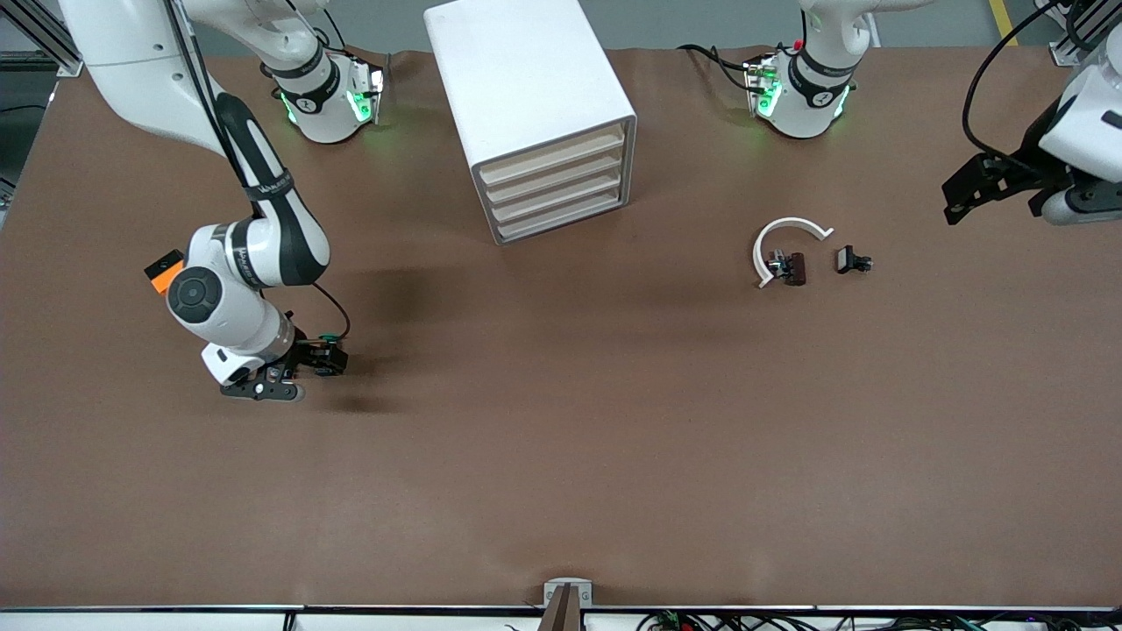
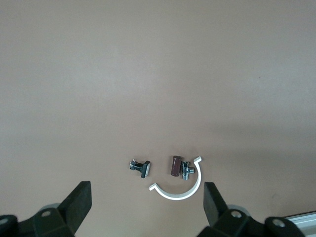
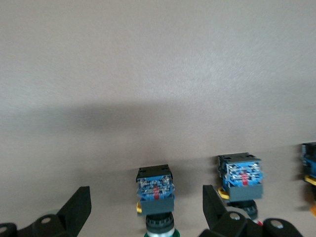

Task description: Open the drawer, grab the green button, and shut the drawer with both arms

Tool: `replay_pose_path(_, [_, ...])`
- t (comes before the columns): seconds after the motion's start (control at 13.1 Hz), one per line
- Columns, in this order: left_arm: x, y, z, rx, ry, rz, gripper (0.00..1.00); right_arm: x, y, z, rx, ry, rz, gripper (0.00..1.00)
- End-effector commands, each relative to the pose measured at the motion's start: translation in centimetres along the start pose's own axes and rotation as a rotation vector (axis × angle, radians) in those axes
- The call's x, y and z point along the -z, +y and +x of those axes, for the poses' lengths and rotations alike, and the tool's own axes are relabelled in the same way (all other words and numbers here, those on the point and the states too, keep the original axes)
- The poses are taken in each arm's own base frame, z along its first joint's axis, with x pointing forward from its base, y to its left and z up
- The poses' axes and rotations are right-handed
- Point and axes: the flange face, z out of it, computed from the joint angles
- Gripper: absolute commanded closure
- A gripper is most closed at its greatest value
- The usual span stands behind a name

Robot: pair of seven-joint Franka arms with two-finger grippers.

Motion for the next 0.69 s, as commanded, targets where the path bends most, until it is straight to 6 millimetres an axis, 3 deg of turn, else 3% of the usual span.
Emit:
replay_pose_path(0.0, [0.5,-0.4,-1.4,-0.005,-0.009,-0.016,0.0,2.8,0.3,0.4,0.006,-0.01,0.015,0.0])
replay_pose_path(0.23, [0.6,-1.1,-1.4,-0.063,-0.011,-0.018,0.0,7.0,0.1,1.5,0.013,-0.014,0.012,0.0])
replay_pose_path(0.38, [0.4,-1.2,-1.4,-0.061,-0.018,-0.041,0.0,11.0,0.3,2.5,0.046,-0.064,0.0,0.0])
replay_pose_path(0.61, [0.4,-2.4,-1.4,-0.03,-0.021,-0.079,0.0,16.9,2.6,3.8,0.072,-0.139,-0.006,0.0])
